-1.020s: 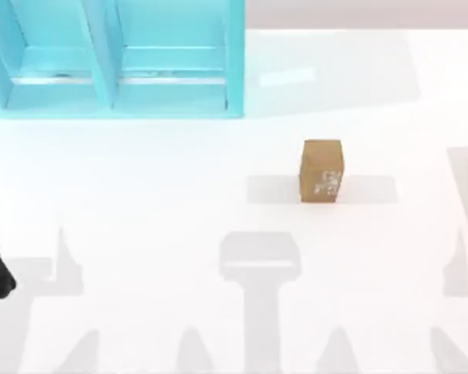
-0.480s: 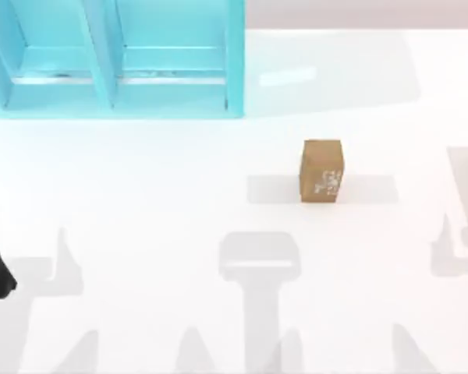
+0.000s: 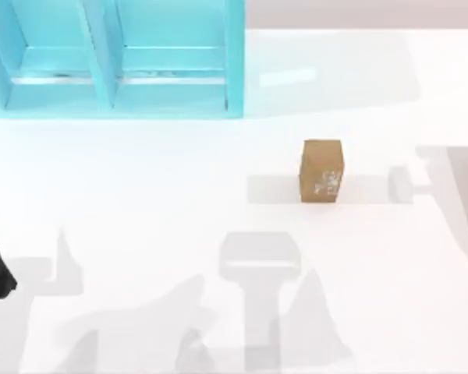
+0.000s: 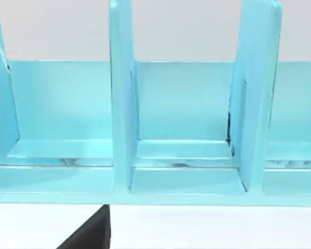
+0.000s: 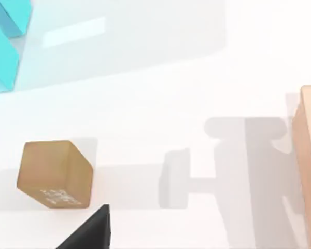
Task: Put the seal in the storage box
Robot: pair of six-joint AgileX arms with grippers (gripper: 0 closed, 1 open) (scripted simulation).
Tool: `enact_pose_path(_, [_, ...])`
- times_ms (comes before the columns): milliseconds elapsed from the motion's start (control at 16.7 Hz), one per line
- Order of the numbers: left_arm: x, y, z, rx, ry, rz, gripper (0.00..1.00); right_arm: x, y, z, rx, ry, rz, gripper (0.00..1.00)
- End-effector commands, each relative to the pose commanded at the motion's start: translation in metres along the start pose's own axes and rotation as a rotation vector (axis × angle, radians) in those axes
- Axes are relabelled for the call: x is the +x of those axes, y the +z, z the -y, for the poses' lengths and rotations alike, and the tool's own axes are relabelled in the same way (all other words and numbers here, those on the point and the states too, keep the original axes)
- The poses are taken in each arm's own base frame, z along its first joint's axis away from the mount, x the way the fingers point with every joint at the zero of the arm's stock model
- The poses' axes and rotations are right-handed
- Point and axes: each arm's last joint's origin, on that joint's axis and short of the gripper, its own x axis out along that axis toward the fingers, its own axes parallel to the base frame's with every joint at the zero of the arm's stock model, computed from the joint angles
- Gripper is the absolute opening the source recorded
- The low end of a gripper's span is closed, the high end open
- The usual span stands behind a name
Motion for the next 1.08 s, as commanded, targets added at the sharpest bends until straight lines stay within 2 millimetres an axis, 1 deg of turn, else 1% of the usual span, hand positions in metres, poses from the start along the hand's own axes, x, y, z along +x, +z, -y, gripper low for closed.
enact_pose_path(120, [0.0, 0.0, 0.0, 0.0, 0.0, 0.0, 1.0, 0.021, 0.034, -0.017, 0.014, -0.005, -0.133, 1.0])
enact_pose_path(240, [0.0, 0.0, 0.0, 0.0, 0.0, 0.0, 1.0, 0.05, 0.062, -0.037, 0.021, -0.015, -0.262, 1.0])
enact_pose_path(360, [0.0, 0.0, 0.0, 0.0, 0.0, 0.0, 1.0, 0.084, 0.082, -0.06, 0.021, -0.03, -0.387, 1.0])
enact_pose_path(480, [0.0, 0.0, 0.0, 0.0, 0.0, 0.0, 1.0, 0.121, 0.091, -0.083, 0.017, -0.05, -0.504, 1.0])
enact_pose_path(600, [0.0, 0.0, 0.0, 0.0, 0.0, 0.0, 1.0, 0.157, 0.091, -0.105, 0.007, -0.073, -0.609, 1.0])
enact_pose_path(780, [0.0, 0.0, 0.0, 0.0, 0.0, 0.0, 1.0, 0.203, 0.078, -0.134, -0.01, -0.11, -0.739, 1.0])
enact_pose_path(960, [0.0, 0.0, 0.0, 0.0, 0.0, 0.0, 1.0, 0.234, 0.061, -0.154, -0.028, -0.142, -0.828, 1.0])
enact_pose_path(1080, [0.0, 0.0, 0.0, 0.0, 0.0, 0.0, 1.0, 0.246, 0.052, -0.161, -0.036, -0.155, -0.863, 1.0])
